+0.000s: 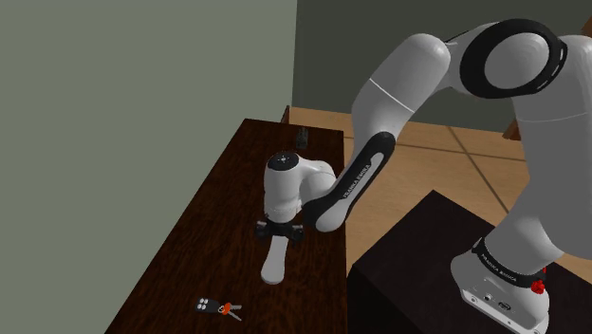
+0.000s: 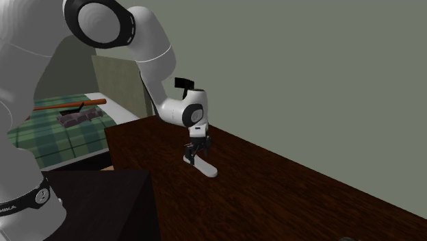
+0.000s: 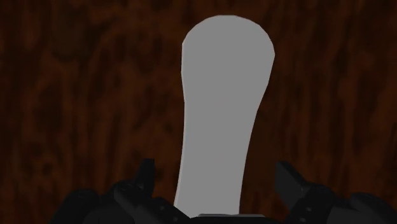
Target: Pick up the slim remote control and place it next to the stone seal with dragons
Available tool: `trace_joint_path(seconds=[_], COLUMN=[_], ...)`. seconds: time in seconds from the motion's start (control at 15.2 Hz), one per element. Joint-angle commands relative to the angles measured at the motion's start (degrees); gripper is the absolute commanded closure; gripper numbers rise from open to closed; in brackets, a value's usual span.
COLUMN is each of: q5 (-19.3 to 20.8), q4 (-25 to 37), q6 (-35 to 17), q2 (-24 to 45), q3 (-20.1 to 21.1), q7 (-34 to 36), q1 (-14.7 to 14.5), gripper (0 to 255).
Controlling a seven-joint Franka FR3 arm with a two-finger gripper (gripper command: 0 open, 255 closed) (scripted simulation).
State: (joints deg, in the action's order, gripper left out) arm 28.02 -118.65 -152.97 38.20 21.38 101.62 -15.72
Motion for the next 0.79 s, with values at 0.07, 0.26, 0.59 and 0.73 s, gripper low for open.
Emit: trace_joint_path(seconds=[0.07, 0.26, 0.59, 0.73], q5=[1.04, 1.22, 1.22, 1.22], q4=[1.04, 1.23, 1.23, 1.23], q6=[-1.29, -1.53, -1.53, -1.53], q2=[2.23, 2.64, 2.64, 2.64], q3=[-1.29, -1.53, -1.52, -1.52], q7=[0.69, 0.82, 0.82, 0.81], q1=[-0.97, -1.17, -1.17, -1.17], gripper=[0, 0, 0, 255])
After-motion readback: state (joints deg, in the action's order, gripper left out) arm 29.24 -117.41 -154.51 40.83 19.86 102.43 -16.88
